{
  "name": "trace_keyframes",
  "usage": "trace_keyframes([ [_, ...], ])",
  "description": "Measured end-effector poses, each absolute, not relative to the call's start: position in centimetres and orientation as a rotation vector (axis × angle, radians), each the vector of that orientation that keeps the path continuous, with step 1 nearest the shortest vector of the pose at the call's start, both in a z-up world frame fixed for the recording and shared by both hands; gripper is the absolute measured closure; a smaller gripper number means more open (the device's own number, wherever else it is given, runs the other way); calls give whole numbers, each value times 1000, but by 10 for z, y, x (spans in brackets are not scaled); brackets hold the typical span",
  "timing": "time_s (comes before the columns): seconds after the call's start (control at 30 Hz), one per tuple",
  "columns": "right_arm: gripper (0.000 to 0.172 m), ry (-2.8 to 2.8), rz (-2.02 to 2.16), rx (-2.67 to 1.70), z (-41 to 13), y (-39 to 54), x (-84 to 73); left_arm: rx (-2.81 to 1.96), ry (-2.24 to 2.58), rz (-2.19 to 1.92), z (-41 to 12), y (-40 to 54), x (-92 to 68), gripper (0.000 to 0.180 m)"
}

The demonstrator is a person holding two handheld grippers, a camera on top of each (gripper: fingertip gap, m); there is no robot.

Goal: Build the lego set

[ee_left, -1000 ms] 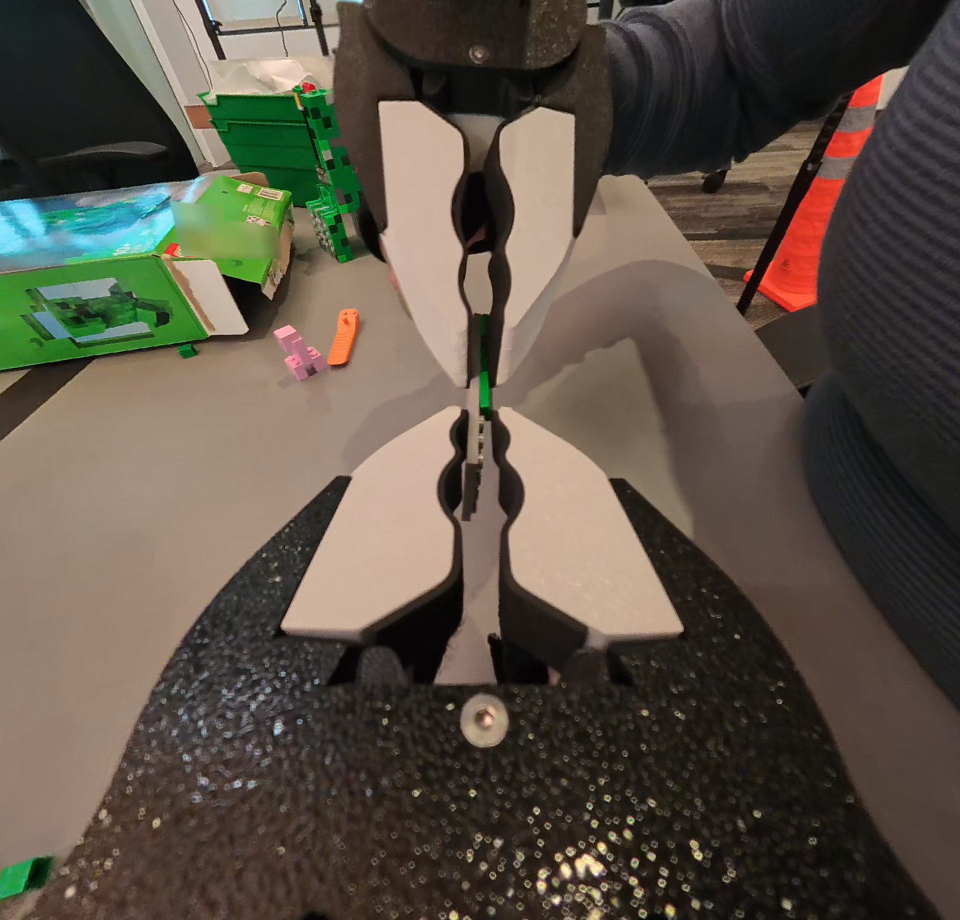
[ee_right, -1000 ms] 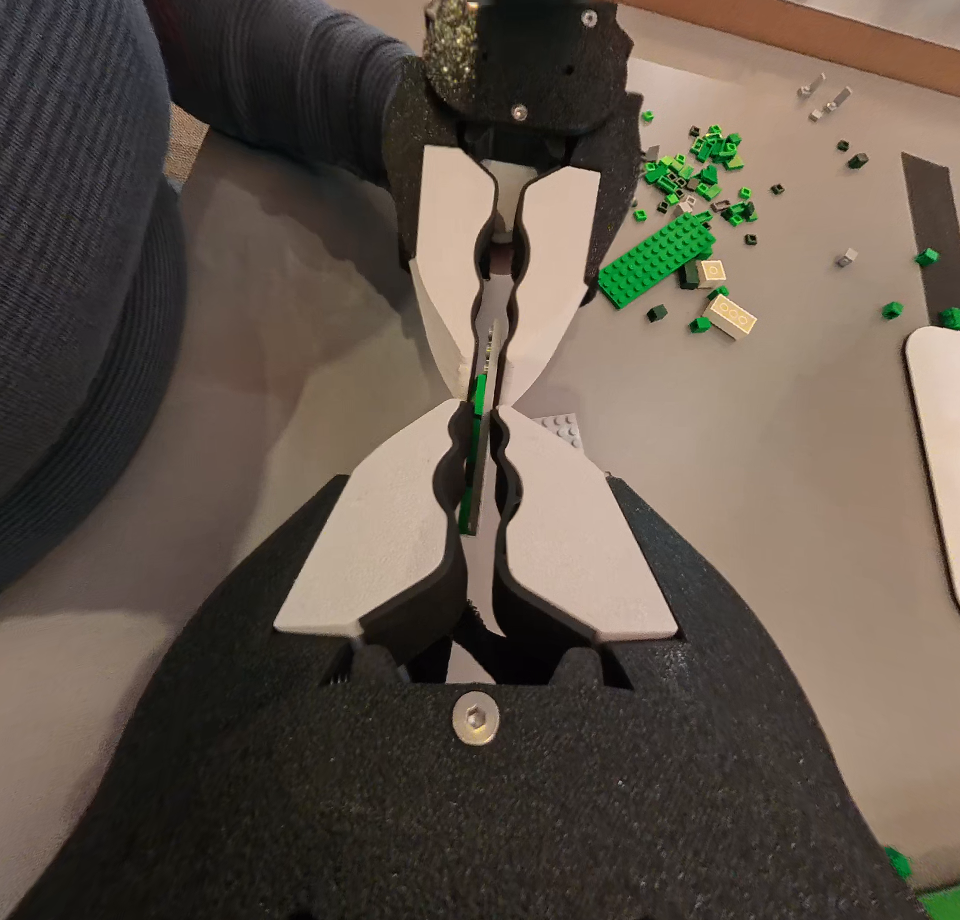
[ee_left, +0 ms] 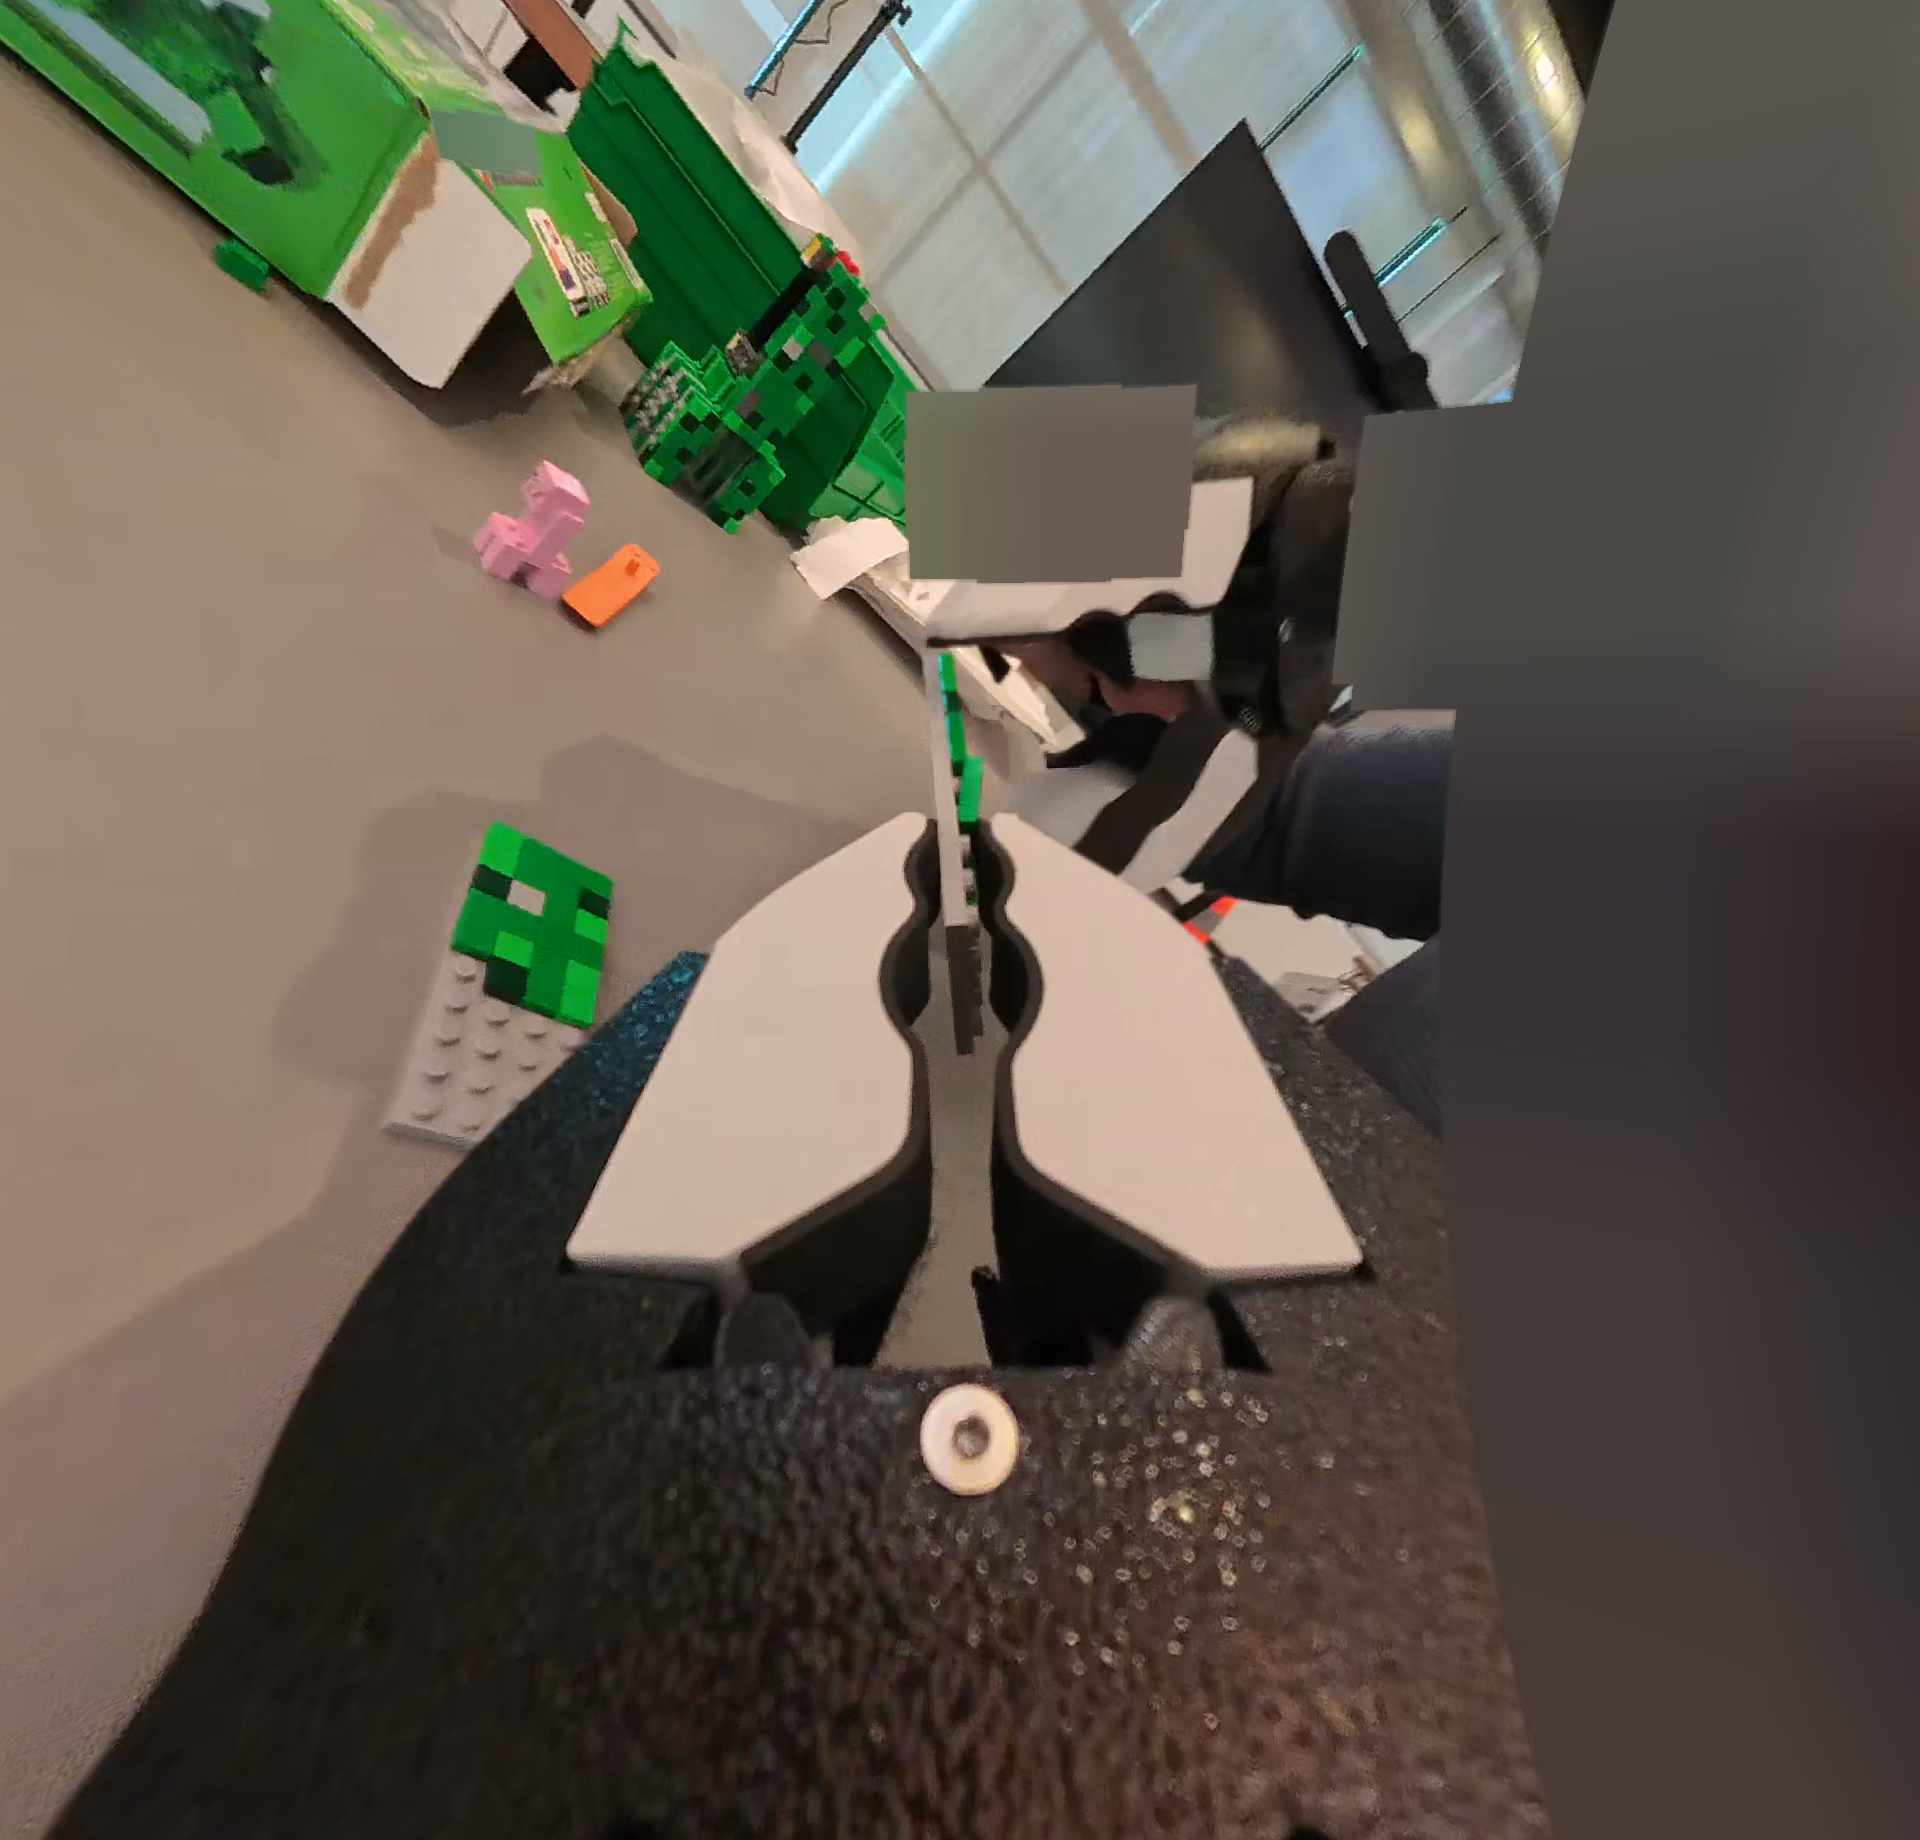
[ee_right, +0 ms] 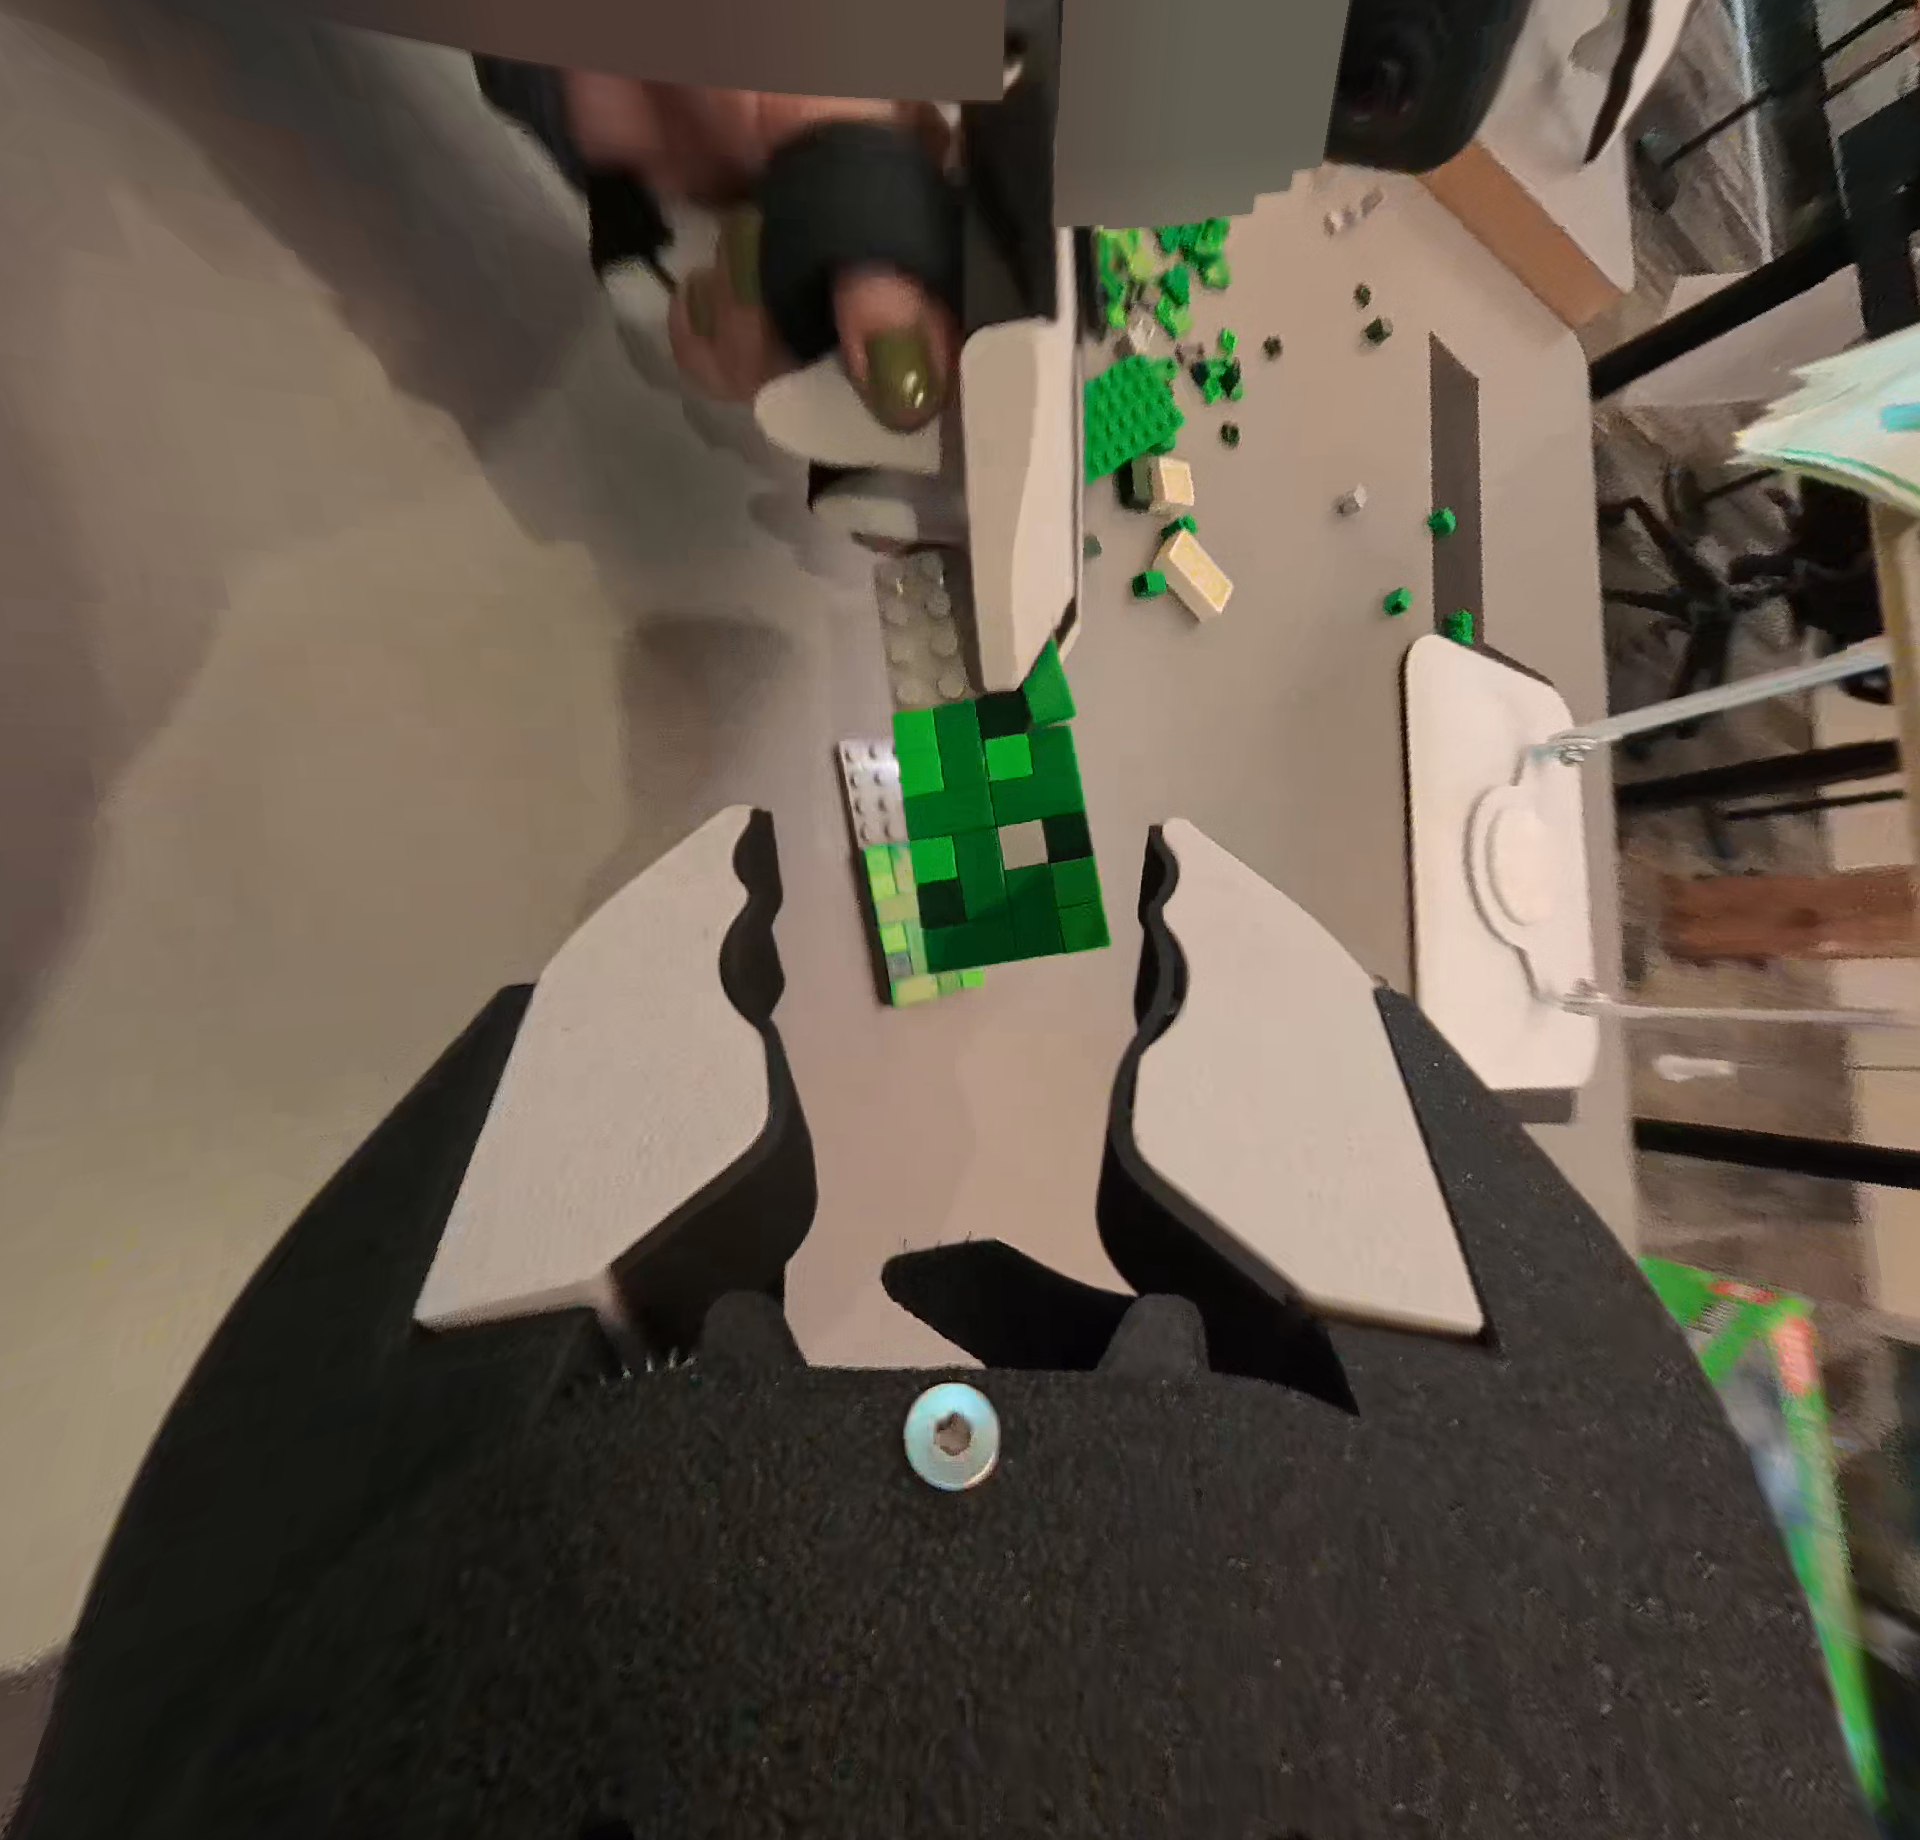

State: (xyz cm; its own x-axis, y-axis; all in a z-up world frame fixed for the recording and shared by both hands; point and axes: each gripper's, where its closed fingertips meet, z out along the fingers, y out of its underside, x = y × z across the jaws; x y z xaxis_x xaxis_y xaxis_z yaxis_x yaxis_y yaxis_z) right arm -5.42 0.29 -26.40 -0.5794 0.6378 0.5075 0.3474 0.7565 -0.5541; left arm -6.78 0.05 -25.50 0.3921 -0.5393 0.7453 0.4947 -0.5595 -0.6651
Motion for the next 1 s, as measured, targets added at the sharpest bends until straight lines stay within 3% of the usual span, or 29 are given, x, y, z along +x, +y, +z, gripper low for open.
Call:
trace_keyframes([
  [0.13, 118, -2239, 306, -632, -277, 9, -56, -1703, 30, -1410, -257, -1, -63, 175],
  [0.2, 135, -2224, 252, -607, -278, 10, -58, -1706, 30, -1434, -258, -2, -61, 175],
  [1.0, 135, -2356, 163, -531, -288, 8, -49, -1985, 195, -1209, -274, -8, -55, 171],
])
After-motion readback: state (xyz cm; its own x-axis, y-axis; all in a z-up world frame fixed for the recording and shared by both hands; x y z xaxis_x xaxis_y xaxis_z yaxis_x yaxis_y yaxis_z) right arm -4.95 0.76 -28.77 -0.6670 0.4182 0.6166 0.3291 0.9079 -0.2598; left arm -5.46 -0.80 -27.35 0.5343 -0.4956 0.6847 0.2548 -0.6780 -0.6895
